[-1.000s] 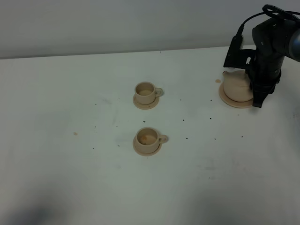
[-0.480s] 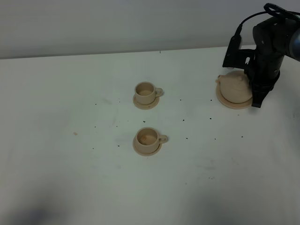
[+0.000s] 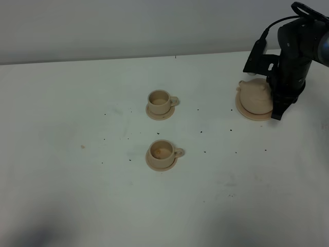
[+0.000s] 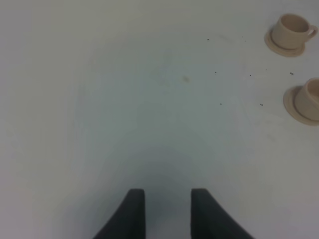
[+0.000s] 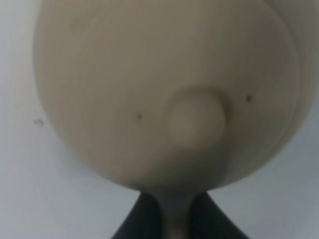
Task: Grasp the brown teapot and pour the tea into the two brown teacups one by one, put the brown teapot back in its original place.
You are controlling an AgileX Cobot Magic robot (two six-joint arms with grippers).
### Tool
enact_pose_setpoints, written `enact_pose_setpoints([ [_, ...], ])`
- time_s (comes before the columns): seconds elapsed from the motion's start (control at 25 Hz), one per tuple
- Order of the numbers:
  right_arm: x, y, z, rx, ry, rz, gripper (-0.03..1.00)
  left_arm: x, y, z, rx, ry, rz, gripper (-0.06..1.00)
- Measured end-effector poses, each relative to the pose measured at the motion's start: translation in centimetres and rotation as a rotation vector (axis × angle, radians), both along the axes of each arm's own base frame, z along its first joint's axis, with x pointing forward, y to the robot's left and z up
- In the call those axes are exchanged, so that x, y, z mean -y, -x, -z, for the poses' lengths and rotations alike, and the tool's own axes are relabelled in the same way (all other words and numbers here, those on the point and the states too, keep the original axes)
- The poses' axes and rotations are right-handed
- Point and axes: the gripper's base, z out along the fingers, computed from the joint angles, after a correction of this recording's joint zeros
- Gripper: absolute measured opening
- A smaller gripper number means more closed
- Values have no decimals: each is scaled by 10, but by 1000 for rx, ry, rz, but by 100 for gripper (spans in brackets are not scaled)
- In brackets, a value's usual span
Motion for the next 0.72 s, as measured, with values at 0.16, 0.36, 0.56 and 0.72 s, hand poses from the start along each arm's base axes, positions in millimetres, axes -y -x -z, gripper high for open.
enact_pose_setpoints([
  [0.16,-1,0,-5,-12,-12,34,11,0,0,0,0,0,0,25],
  [0.36,-4,-2,-15,-28,-38,59,11,0,0,0,0,0,0,25],
  [0.56,-6,-1,-17,-45,-57,85,11,0,0,0,0,0,0,25],
  [0.72,-6,0,-17,-53,-74,125,11,0,0,0,0,0,0,25],
])
